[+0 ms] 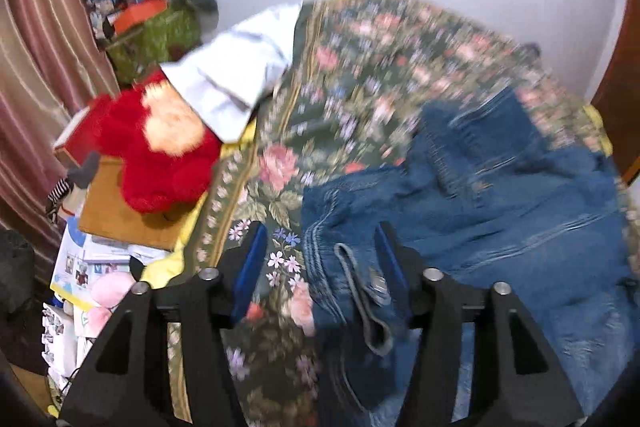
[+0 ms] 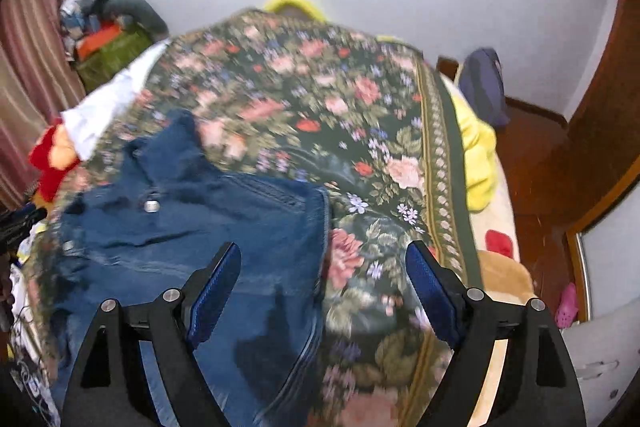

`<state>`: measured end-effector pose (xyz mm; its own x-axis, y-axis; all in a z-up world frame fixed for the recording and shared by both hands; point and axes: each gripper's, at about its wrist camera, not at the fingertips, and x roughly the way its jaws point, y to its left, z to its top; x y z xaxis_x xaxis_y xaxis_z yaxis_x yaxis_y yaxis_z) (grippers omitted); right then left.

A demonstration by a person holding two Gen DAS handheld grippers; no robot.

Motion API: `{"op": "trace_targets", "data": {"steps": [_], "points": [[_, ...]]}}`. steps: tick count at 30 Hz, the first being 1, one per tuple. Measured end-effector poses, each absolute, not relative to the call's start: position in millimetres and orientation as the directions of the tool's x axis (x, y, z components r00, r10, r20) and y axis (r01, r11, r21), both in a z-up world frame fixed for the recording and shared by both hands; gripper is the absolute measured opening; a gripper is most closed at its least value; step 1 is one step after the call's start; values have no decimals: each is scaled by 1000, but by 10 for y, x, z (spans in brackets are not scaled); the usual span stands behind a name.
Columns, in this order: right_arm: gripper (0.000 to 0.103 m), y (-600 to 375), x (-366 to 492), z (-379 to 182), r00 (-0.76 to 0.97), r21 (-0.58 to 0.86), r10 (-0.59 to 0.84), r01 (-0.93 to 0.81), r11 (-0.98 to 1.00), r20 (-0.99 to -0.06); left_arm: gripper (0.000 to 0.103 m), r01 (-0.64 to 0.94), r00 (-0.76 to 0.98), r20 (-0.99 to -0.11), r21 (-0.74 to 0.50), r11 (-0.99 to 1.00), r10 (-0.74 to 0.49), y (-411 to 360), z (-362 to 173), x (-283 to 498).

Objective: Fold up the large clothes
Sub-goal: 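Release the jacket and reposition both grippers over the folded jacket, then grasp the jacket hem with both grippers and lift it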

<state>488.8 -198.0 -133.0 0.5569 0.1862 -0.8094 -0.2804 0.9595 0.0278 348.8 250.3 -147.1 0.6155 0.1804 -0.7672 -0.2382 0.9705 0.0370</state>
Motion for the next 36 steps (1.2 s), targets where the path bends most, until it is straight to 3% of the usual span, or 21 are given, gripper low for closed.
{"op": "trace_targets", "data": {"steps": [9,16,21,28,34,36], "points": [[95,-2044,3791,-613,634,41,268,-349,936,-726,83,-196,763,-628,-2,981,152,2092,-730,2538],[102,-2063,3099,-472,658,23,290,-382,924,-695,94,-217,781,-610,-60,974,137,2012,-668,1974],[102,-2090,2782,-639,629,42,305,-397,917,-715,96,-249,710,-691,-71,966,132,2043,-1005,1714],[102,-2188,2569,-1260,493,75,258,-361,930,-831,96,-296,575,-810,-75,952,115,2160,-1695,1438],[102,-2376,2411,-1749,340,262,343,-262,929,-876,96,-341,447,-893,-121,932,47,2191,-2342,1203],[96,-2411,2344,-1824,322,310,377,-243,919,-868,96,-349,408,-913,-142,926,14,2171,-2515,1141]]}}
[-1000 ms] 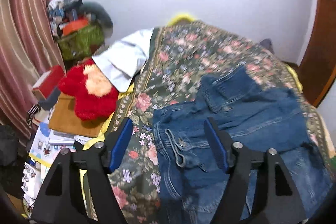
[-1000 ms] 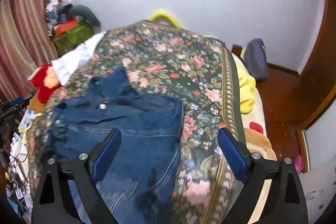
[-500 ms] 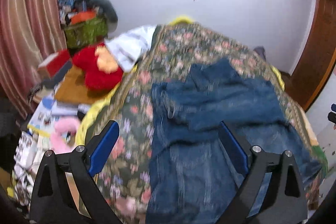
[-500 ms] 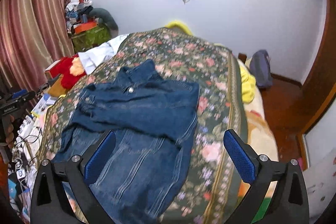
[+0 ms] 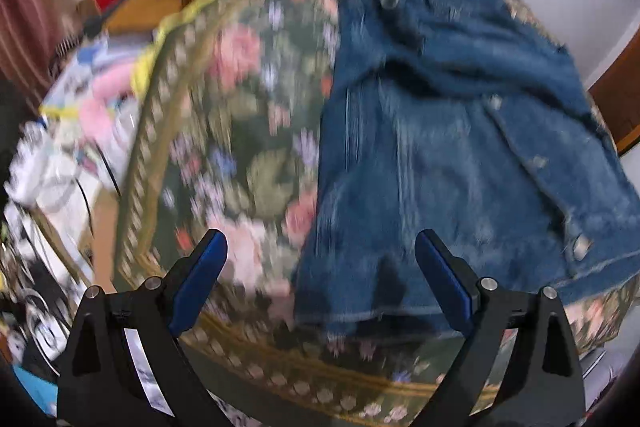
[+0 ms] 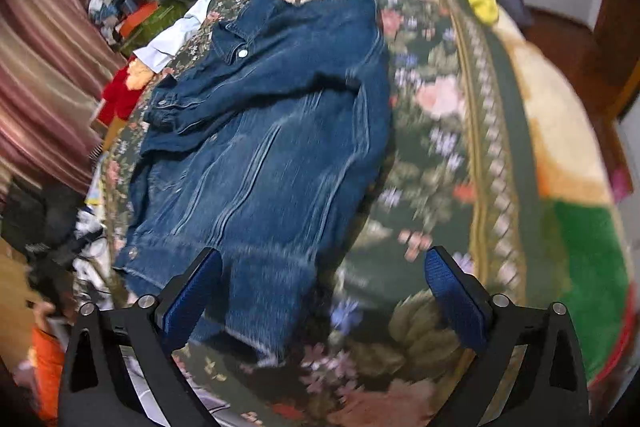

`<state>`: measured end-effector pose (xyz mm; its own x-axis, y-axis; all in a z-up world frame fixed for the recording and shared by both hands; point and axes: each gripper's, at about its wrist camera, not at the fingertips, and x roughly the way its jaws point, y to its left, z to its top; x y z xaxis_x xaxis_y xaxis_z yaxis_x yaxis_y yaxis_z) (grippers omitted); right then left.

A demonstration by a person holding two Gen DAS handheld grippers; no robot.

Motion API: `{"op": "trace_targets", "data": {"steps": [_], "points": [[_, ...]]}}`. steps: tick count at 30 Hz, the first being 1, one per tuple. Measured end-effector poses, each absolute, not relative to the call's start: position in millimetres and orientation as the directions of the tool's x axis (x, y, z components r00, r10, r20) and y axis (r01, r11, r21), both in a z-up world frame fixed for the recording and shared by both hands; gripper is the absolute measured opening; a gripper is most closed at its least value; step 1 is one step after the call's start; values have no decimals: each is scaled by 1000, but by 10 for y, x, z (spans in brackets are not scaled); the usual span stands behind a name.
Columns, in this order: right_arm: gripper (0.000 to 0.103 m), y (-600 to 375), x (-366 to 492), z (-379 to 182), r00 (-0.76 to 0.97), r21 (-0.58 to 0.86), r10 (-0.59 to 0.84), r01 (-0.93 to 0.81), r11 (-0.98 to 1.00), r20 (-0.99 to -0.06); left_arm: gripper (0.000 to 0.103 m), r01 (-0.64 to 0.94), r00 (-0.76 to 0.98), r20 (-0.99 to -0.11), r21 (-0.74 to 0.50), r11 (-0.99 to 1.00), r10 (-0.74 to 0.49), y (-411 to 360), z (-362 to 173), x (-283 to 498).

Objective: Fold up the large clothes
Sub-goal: 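Grasp the jacket hem with both grippers and lift it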

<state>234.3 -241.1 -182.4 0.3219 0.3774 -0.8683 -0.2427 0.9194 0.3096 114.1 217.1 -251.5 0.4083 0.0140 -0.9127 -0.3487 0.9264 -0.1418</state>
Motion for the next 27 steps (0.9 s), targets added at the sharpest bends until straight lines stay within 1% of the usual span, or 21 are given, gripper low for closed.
{"op": "trace_targets", "data": {"steps": [1,2,3,4,5,6,7,8,9,10,11,12,13,14,15,19,23,27], "points": [[94,-2414,2315,-1832,330,307,376,-242,920,-866,96,-351,393,-920,-154,924,-4,2160,-2588,1114],[89,-2409,2280,-1824,345,296,370,-249,922,-863,96,-351,381,-924,-167,921,-22,2140,-2657,1090],[81,-2392,2258,-1819,348,297,375,-257,920,-859,96,-351,369,-928,-185,918,-46,2111,-2736,1062],[77,-2378,2233,-1811,348,301,383,-267,916,-856,95,-348,361,-931,-198,916,-64,2087,-2788,1048],[69,-2360,2212,-1797,348,305,392,-277,911,-852,95,-347,357,-931,-209,914,-78,2063,-2831,1039],[61,-2340,2190,-1790,347,308,398,-287,907,-849,90,-347,356,-930,-219,912,-88,2045,-2862,1034],[56,-2319,2194,-1778,344,309,402,-296,904,-849,83,-352,359,-929,-228,908,-94,2023,-2875,1035],[48,-2294,2187,-1768,339,309,407,-307,900,-848,79,-357,368,-924,-245,901,-105,2002,-2890,1033],[43,-2263,2184,-1756,336,308,413,-322,895,-847,70,-355,377,-918,-263,897,-120,1977,-2893,1039],[41,-2252,2182,-1747,336,311,416,-324,893,-845,67,-360,379,-919,-257,897,-111,1956,-2893,1044],[35,-2236,2181,-1749,338,321,424,-322,891,-840,64,-363,383,-919,-240,900,-91,1935,-2877,1051],[33,-2233,2186,-1746,338,328,430,-320,889,-837,52,-356,390,-918,-225,907,-74,1911,-2851,1064],[30,-2221,2190,-1741,342,330,434,-322,887,-834,38,-349,400,-915,-205,915,-52,1889,-2817,1071],[26,-2210,2188,-1729,347,335,442,-326,884,-828,29,-346,406,-914,-166,923,-12,1872,-2769,1067],[23,-2201,2201,-1703,348,344,455,-336,877,-820,22,-345,411,-912,-146,927,9,1884,-2725,1069],[19,-2194,2269,-1568,375,372,493,-352,859,-785,15,-336,474,-880,-217,916,-34,2033,-2499,1062],[15,-2113,2412,-1420,397,387,524,-377,841,-754,14,-305,553,-832,-252,918,-45,2133,-2108,1137],[14,-1991,2582,-1242,435,366,534,-414,833,-725,14,-247,658,-751,-273,930,-46,2150,-1614,1367]]}}
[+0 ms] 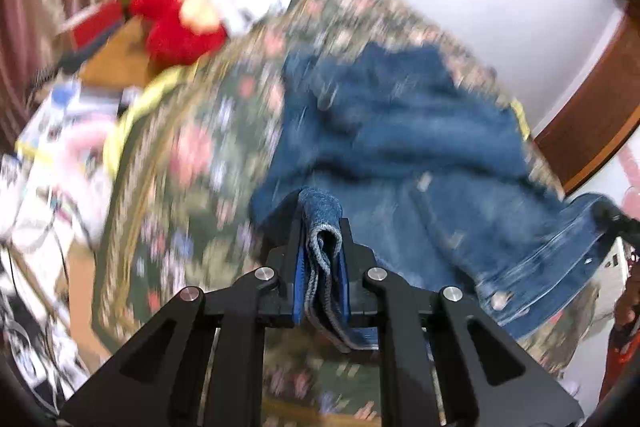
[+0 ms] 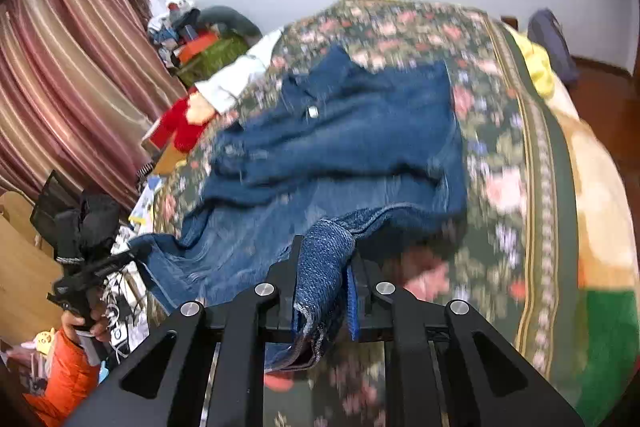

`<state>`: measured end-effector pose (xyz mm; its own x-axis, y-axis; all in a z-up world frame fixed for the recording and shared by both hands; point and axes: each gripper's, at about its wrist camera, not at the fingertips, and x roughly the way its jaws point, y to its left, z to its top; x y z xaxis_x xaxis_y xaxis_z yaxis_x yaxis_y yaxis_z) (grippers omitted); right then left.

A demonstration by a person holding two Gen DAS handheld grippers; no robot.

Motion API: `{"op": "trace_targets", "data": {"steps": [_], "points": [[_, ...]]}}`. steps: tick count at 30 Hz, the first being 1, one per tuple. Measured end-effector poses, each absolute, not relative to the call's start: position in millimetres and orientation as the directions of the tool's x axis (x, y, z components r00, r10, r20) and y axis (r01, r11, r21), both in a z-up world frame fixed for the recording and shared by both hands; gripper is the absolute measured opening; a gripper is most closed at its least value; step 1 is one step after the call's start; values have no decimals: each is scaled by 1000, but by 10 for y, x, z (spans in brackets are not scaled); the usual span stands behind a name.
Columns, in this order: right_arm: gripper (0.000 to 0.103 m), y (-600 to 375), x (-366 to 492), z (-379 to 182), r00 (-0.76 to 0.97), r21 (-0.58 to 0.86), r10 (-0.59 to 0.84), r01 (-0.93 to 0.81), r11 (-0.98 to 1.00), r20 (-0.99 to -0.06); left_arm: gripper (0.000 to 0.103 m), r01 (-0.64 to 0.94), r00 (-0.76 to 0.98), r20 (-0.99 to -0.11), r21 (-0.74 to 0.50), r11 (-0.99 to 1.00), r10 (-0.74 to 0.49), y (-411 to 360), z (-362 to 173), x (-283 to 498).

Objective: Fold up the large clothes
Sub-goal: 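Grasp the jacket hem with both grippers and lift it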

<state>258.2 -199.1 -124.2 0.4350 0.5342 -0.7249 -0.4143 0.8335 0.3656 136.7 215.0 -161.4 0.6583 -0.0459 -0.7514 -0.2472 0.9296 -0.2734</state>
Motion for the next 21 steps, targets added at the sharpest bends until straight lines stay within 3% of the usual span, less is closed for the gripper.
{"op": "trace_targets", "data": {"steps": [6,11,21], "points": [[13,-1887,3081,-902,540,325,512,-406,854,-669,13,-213,762,-648,-253,944,-2,2211,-1043,2063],[13,-1843,3741,-729,603,312,474,-359,880,-642,13,-256,772,-633,-231,939,54,2348,-876,2717],[13,-1575,5180,-1313,566,298,384,-242,923,-730,13,-383,658,-742,-186,905,126,2759,-1580,3990]]}}
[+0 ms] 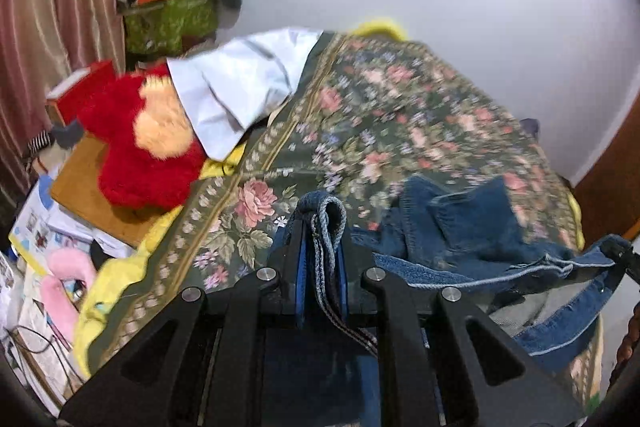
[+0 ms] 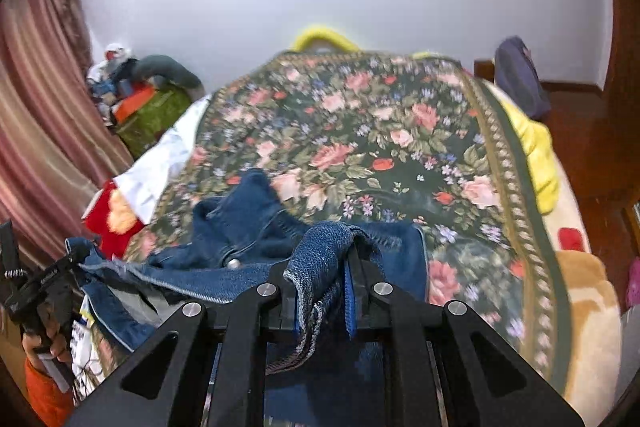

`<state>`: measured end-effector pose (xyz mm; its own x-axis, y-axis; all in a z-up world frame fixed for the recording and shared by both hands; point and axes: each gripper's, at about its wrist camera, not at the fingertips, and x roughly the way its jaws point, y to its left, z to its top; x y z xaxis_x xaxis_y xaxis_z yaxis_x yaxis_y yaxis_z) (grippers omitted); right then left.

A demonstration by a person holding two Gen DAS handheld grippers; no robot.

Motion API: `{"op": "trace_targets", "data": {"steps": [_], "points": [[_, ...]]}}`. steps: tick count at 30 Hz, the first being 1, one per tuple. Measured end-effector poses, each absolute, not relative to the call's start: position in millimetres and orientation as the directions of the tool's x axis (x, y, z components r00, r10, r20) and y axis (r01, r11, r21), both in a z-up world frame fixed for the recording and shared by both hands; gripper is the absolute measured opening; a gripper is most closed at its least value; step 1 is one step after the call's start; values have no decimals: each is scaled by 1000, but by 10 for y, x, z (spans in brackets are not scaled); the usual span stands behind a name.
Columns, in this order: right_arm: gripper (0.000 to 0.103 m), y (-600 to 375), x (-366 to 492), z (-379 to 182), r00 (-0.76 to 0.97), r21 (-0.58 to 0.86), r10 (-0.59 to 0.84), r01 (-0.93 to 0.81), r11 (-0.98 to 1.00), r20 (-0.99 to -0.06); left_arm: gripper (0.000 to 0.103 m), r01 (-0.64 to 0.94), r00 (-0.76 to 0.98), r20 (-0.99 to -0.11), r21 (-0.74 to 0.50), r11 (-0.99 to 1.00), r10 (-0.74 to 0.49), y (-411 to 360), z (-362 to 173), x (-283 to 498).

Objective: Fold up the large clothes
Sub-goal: 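Grasp the jacket hem with both grippers and lift it, then fold the held hem over the jacket body toward the collar with both grippers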

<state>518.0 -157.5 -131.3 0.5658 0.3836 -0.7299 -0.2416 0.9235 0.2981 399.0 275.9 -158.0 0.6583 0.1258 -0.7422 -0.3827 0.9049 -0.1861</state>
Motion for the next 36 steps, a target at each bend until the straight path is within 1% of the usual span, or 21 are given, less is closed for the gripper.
{"op": "trace_targets", "data": {"steps": [2,5,7,8,9,11,13,14,15,16,18,19,21,22,23,26,29,31,34,36], "points": [[13,-1501,5427,-1530,536,302,371,-215,929,-758,13,-403,628,-767,-178,898,130,2789,-1770,4147],[13,-1440,5659,-1843,498,301,358,-194,934,-789,14,-427,561,-815,-135,894,145,2825,-2129,4362],[13,-1422,5781,-2070,461,301,350,-180,937,-815,16,-436,515,-845,-109,893,148,2855,-2401,4475],[13,-1443,5826,-2175,439,311,358,-177,934,-824,17,-438,502,-852,-103,893,148,2861,-2474,4497],[13,-1476,5852,-2235,424,327,372,-177,928,-826,21,-442,491,-858,-98,892,149,2871,-2563,4512],[13,-1605,5882,-2320,392,395,435,-182,900,-810,24,-439,493,-855,-86,894,160,2866,-2605,4506],[14,-1740,5900,-2357,346,463,498,-184,867,-795,25,-435,492,-854,-69,898,173,2837,-2593,4498],[14,-1791,5897,-2350,325,478,513,-187,859,-795,26,-434,485,-855,-54,899,182,2820,-2586,4500],[15,-1806,5872,-2317,322,474,512,-192,859,-797,29,-431,479,-856,-40,901,191,2815,-2582,4502],[15,-1824,5848,-2274,326,465,507,-201,862,-798,38,-430,472,-856,-17,903,209,2807,-2569,4498],[15,-1867,5777,-2122,358,433,483,-215,875,-799,51,-441,452,-853,40,897,260,2836,-2541,4489],[15,-1896,5755,-2051,384,411,462,-212,887,-800,54,-441,448,-856,42,897,260,2868,-2529,4486],[15,-2014,5687,-1832,496,251,291,-148,957,-818,56,-426,449,-861,29,904,239,2901,-2455,4442],[15,-2076,5660,-1739,529,198,238,-132,971,-815,56,-425,456,-857,28,905,241,2899,-2382,4409],[15,-2123,5638,-1672,533,186,234,-142,972,-813,56,-419,478,-842,33,907,251,2881,-2253,4341],[15,-2228,5493,-1516,485,225,298,-204,953,-822,58,-384,522,-801,87,919,294,2786,-1927,4200],[15,-2202,5319,-1436,493,170,273,-244,955,-826,62,-323,558,-763,162,932,326,2618,-1606,4040],[15,-2145,5149,-1421,485,158,281,-280,947,-828,72,-271,586,-745,190,944,318,2477,-1463,3931],[15,-2017,4899,-1457,456,165,318,-343,925,-831,81,-182,622,-730,216,959,283,2201,-1397,3758],[15,-1861,4735,-1529,436,156,328,-386,909,-838,86,-132,628,-741,199,971,238,2036,-1452,3667]]}}
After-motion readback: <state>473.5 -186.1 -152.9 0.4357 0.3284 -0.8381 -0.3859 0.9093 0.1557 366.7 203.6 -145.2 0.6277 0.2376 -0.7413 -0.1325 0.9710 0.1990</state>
